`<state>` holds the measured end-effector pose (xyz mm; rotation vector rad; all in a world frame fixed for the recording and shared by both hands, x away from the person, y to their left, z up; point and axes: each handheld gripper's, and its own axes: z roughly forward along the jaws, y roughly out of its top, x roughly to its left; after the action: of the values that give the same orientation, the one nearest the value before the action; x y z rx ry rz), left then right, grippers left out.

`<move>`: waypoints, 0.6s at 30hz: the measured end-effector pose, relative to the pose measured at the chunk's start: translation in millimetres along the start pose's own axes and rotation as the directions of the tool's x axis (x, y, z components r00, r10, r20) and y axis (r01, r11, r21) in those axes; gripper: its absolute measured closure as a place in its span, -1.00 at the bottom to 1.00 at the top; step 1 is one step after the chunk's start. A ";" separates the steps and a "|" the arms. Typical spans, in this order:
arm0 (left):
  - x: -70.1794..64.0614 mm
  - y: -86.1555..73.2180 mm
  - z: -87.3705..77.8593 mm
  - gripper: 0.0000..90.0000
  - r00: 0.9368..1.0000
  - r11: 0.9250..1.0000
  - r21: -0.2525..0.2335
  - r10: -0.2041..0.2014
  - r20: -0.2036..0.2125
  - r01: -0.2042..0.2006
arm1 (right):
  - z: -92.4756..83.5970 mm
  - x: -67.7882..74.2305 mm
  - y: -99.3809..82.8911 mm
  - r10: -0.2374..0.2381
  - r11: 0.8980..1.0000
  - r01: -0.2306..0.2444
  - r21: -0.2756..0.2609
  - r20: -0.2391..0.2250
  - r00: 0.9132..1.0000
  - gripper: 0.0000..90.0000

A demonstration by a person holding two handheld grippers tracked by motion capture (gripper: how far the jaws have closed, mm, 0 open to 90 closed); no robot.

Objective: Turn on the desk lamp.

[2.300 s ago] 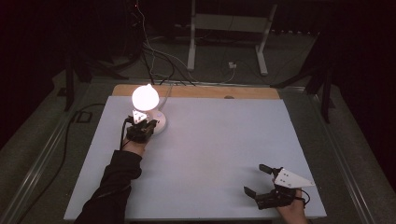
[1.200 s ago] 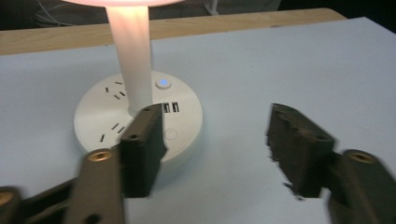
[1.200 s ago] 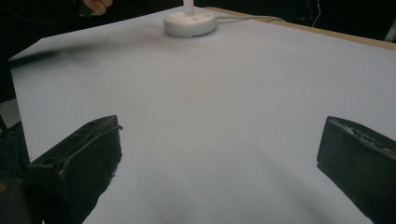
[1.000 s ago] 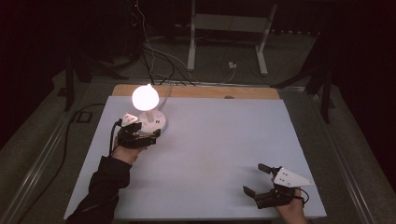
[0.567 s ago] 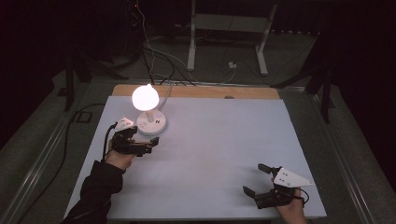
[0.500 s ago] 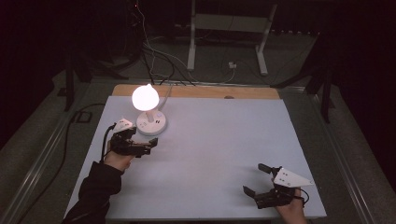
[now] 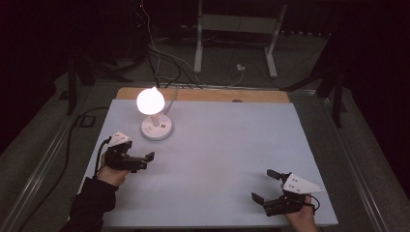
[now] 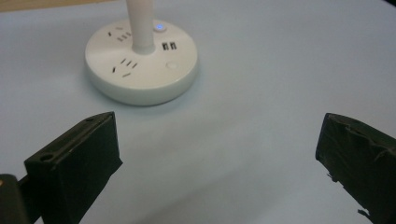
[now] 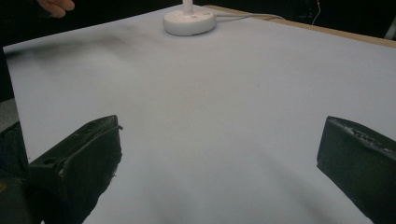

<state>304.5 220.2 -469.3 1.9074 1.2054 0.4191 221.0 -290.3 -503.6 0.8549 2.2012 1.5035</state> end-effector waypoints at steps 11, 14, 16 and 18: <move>-1.0 -17.5 -9.4 -0.99 1.000 1.000 0.019 0.008 -0.016 -0.008 | 0.0 0.3 0.0 -0.002 1.000 0.002 0.000 -0.001 1.000 -1.00; -0.3 -24.6 -12.4 -0.99 1.000 1.000 0.027 0.002 -0.011 -0.002 | 0.3 0.7 -0.2 -0.002 1.000 0.002 0.004 0.000 1.000 -1.00; 0.1 -28.1 -13.7 -0.99 1.000 0.999 0.035 0.001 -0.010 -0.001 | 0.2 0.5 0.0 -0.005 1.000 0.005 0.000 0.000 1.000 -1.00; 0.3 -30.2 -14.3 -0.99 1.000 0.999 0.036 -0.001 -0.010 0.001 | 0.1 0.3 0.1 -0.003 1.000 0.003 0.001 0.000 1.000 -1.00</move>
<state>277.6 233.2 -484.2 1.9374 1.2281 0.4094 220.8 -290.1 -503.5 0.8517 2.2025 1.5006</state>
